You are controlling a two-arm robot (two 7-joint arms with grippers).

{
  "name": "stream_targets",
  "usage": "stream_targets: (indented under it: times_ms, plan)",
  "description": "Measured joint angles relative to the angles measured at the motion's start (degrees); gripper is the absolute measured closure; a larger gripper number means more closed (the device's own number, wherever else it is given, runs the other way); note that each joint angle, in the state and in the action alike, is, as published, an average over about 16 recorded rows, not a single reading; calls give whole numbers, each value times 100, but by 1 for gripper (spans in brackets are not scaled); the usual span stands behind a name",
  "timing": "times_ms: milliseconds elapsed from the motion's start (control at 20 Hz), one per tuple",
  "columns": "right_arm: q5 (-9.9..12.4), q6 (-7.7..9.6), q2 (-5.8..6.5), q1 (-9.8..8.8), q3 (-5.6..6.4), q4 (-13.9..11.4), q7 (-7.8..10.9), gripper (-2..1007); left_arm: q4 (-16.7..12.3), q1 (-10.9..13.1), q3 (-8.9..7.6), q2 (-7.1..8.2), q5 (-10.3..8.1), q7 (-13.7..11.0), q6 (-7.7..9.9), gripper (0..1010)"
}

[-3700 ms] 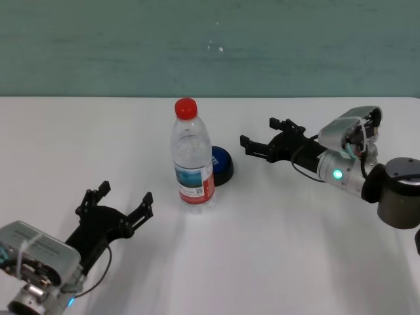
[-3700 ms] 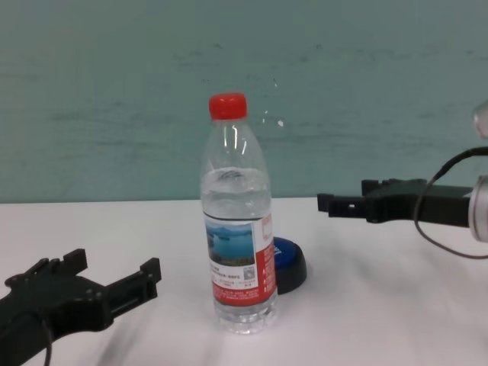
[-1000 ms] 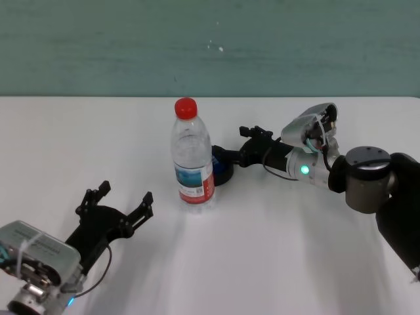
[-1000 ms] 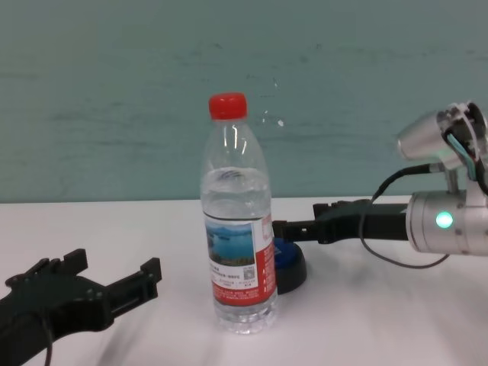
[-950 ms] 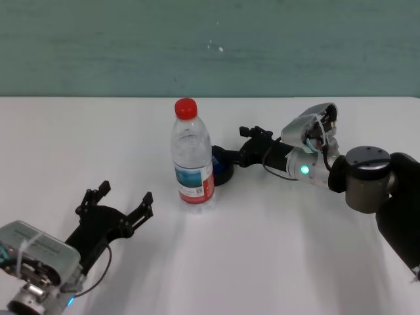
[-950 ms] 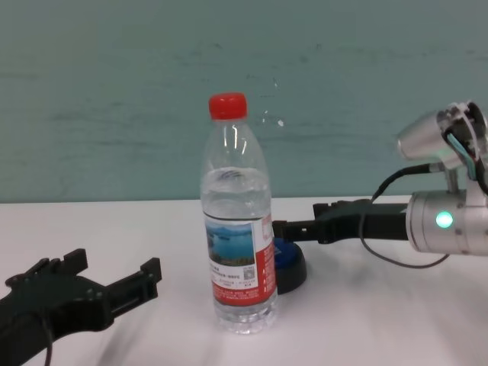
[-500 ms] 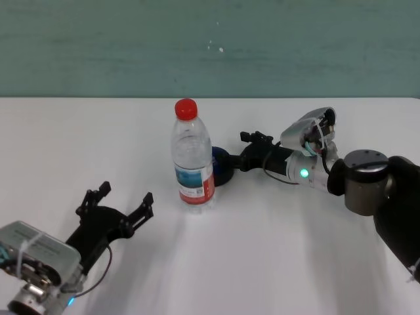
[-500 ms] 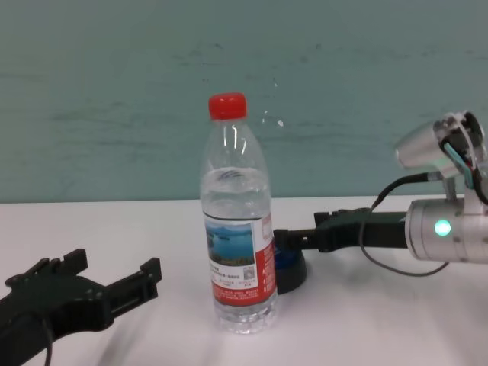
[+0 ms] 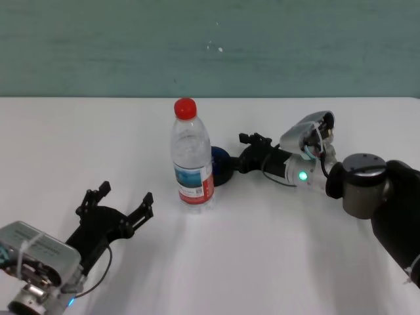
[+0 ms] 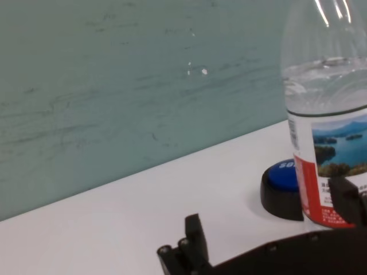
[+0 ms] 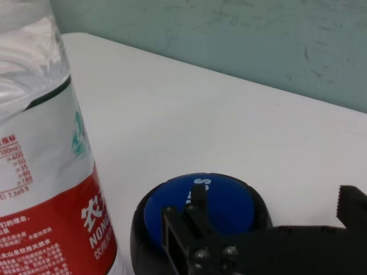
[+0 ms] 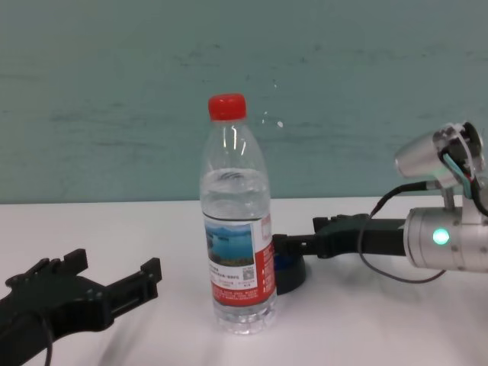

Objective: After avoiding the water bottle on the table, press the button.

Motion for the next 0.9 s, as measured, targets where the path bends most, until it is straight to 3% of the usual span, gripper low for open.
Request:
stream_targets:
  times_ms: [350,900]
  plan:
    - [-68,-33,15,-56,24,-91,-52,1,0,0,0,0,0,0,0,10]
    - [-200,-271,139,-309,136,-715,-311,1,0,0,0,0,0,0,0,10]
